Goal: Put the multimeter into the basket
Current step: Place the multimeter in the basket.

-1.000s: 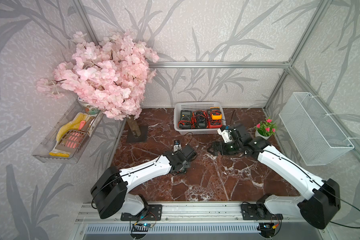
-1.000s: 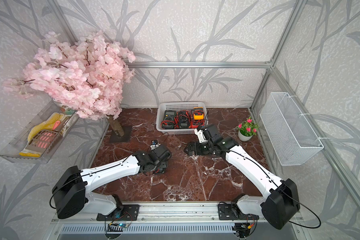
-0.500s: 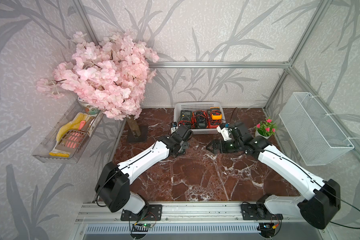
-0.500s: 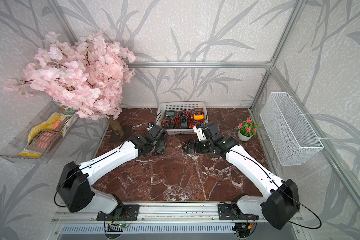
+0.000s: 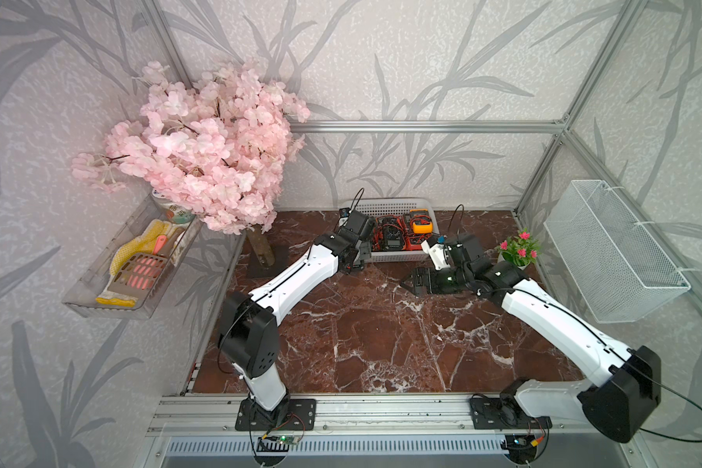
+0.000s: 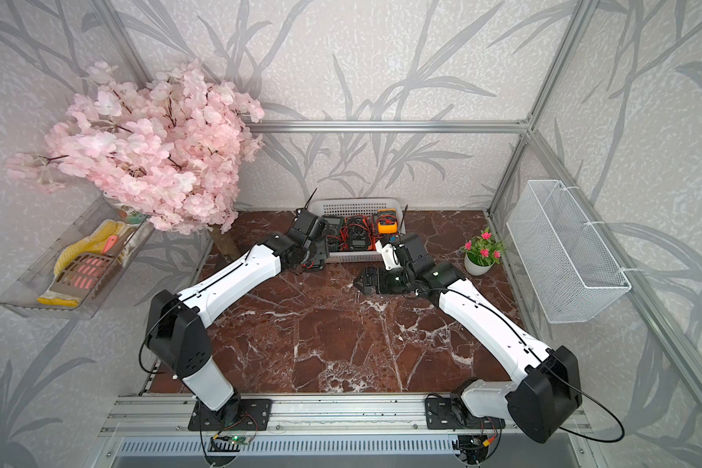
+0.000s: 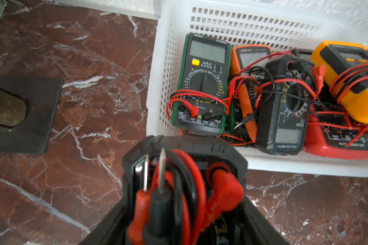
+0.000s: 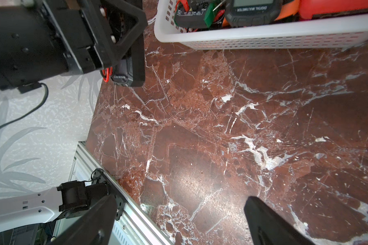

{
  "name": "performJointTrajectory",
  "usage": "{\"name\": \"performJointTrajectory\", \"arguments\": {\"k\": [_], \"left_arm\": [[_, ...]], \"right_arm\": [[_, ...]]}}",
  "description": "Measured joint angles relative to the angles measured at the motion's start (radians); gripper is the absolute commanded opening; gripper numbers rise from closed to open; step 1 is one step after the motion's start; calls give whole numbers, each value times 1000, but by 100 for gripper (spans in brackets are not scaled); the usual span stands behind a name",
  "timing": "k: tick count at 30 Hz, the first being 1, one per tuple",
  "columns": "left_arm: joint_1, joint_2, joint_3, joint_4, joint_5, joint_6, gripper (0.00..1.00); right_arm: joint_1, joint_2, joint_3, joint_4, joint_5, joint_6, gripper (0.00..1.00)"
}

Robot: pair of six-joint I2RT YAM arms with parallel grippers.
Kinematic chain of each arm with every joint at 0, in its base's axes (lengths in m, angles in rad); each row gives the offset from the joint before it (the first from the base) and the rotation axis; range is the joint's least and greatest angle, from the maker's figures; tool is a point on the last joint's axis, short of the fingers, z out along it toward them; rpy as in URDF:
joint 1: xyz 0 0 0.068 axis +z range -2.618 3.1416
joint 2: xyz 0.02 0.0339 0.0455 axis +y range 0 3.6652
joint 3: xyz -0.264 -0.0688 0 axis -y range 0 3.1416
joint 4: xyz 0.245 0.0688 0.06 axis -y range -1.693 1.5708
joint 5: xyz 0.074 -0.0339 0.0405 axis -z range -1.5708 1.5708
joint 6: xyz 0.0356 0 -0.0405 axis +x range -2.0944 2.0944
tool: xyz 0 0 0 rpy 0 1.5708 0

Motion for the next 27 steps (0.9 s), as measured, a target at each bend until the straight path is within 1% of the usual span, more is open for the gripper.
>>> {"name": "performJointTrajectory", "arguments": {"k": [12,23,27], "left_arm": [[66,213,265,-25,34,60,31],[97,440,621,-117,62,85,31],[104,514,728,-150,69,86,32]], "right_arm": [[-13,25,22,5,11,1,99],[-33,31,31,7,19,0,99],[-44,31,31,7,19,0,99]]}}
